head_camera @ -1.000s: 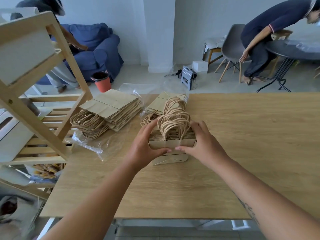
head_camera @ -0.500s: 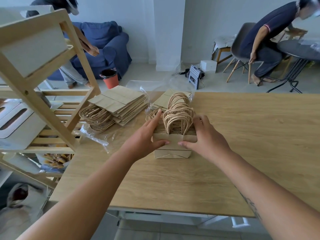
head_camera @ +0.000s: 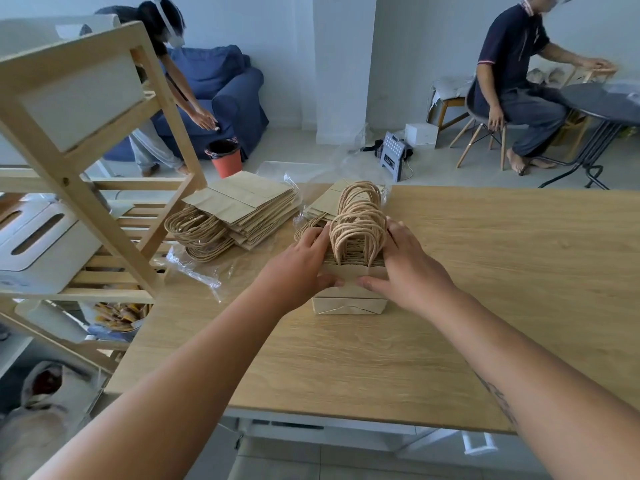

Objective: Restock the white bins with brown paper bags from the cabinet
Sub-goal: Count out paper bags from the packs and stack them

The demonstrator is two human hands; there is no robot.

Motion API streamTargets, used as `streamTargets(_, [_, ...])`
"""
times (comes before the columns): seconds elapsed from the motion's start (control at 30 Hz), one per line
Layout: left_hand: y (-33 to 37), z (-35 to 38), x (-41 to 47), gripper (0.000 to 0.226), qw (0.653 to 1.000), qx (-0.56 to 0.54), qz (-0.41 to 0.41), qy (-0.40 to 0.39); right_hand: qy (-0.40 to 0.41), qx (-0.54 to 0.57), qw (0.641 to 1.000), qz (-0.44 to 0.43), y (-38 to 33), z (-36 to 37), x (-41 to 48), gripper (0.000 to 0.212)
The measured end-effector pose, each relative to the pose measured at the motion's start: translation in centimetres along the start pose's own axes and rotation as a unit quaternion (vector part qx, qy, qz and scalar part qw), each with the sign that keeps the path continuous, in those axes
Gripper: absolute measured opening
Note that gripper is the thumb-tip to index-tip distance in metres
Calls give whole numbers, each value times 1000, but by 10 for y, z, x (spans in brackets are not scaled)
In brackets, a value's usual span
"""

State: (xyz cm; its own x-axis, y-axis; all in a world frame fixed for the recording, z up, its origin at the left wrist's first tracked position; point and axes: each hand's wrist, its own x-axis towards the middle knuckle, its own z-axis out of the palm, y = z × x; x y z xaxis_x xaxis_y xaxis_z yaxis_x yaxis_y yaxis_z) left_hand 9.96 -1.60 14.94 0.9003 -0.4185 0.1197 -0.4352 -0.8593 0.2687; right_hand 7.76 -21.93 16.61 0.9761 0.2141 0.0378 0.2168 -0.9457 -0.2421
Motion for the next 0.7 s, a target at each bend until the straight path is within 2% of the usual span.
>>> streamTargets(0.13, [3, -4, 3, 89, 1000, -9, 2, -18, -6, 13, 1000, 7, 0, 1, 2, 109])
streamTargets(0.2, [4, -5, 3, 87, 997, -73, -14, -22, -8, 29, 1000, 1, 2, 3, 5, 107])
streamTargets(0.3, [2, 0, 0, 87, 973, -225, -51, -12, 5, 188, 982, 21, 5, 8, 2, 115])
streamTargets(0.37, [-1, 7, -4, 87, 946, -316, -76, 2, 21, 349, 935, 65, 4, 12, -5, 128])
streamTargets(0.43, [0, 12, -9, 94, 911, -399, -106, 4, 40, 492, 860, 124, 2, 14, -10, 134])
streamTargets(0.53, [5, 16, -13, 95, 875, -463, -141, 4, 39, 621, 760, 186, 4, 21, -6, 129])
streamTargets(0.6, [11, 17, -15, 81, 869, -472, -150, 1, 25, 649, 734, 198, 2, 27, -3, 115])
streamTargets(0.7, [17, 18, -16, 83, 856, -485, -177, -19, 27, 646, 738, 192, 1, 34, -2, 98])
